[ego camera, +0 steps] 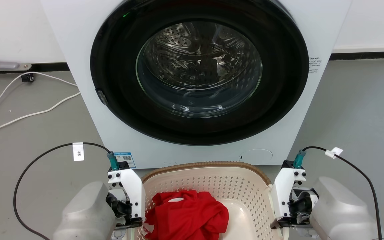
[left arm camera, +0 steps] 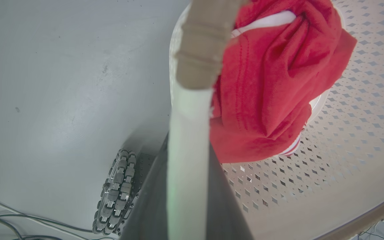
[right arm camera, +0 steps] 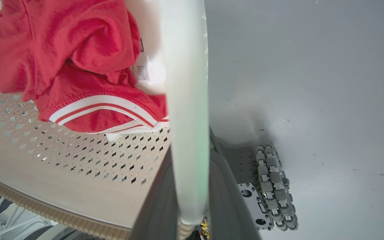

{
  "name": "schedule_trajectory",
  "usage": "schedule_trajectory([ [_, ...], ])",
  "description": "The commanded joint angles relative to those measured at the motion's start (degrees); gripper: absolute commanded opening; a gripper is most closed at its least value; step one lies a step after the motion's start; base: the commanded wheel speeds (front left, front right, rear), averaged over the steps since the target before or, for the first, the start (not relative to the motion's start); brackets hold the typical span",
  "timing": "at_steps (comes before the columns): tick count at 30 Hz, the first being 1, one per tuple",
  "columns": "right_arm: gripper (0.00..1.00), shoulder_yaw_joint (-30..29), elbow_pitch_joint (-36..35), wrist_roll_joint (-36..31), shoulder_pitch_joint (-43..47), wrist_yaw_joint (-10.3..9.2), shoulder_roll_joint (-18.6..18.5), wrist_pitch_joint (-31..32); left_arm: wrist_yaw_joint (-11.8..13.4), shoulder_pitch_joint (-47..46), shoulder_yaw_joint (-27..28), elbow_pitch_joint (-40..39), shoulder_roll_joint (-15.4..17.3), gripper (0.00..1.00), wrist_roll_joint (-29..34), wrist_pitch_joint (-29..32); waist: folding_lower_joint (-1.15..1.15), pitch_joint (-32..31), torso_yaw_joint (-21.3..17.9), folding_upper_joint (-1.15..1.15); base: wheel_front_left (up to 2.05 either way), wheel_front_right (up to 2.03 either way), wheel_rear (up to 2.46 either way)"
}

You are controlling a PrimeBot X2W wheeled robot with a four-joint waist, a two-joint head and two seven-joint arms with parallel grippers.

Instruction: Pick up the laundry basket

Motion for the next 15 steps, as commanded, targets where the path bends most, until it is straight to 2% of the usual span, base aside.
schedule_trajectory([
  [1,0.00,-0.14,-0.43,0.42,0.28,0.18,1.21,-0.35,-0.39,0.60,-0.09,-0.69,-1.32,0.00,-0.60,-0.12,0.01,0.01,0.02,0.00,0.00,0.00,0.00],
  [15,0.00,-0.13,-0.31,0.76,0.45,0.18,1.41,-0.46,-0.41,0.29,-1.18,-0.87,-1.09,0.00,-1.57,-0.49,0.01,-0.01,-0.15,0.00,0.00,0.00,0.00],
])
